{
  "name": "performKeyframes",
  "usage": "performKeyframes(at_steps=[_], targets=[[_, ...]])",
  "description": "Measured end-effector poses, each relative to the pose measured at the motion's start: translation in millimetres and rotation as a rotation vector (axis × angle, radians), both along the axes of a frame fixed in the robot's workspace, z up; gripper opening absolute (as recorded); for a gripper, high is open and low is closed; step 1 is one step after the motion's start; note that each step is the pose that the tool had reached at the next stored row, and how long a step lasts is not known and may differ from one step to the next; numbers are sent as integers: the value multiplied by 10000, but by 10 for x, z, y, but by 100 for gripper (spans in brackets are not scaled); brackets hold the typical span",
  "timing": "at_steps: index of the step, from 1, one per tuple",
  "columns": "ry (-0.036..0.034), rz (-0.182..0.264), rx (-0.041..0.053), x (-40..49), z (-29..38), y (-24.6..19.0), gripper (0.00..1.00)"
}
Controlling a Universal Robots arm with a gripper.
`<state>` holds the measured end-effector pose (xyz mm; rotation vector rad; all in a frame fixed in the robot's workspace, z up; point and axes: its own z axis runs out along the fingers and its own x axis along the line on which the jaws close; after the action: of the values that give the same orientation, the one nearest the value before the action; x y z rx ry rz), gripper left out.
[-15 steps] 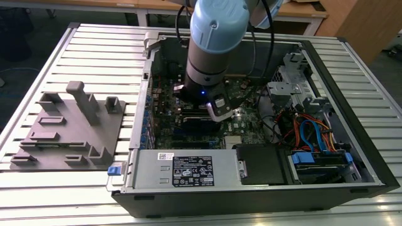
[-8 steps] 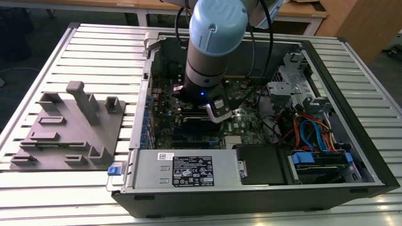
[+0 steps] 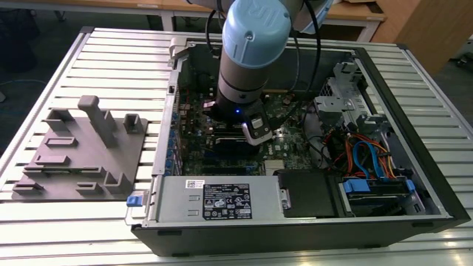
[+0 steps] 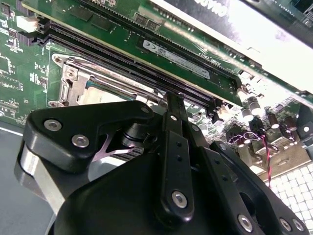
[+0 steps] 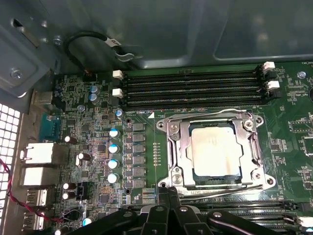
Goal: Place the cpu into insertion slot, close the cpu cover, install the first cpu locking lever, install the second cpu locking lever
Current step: 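Install the second cpu locking lever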
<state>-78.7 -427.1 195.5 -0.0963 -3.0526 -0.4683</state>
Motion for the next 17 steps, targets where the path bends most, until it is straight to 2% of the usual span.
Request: performKeyframes(at_steps=[5,13,17], targets=[[1,0,9,0,-4,-1,10],[-1,0,169,-3,-24,0,10],[0,1,216,-5,-40,-1,10]])
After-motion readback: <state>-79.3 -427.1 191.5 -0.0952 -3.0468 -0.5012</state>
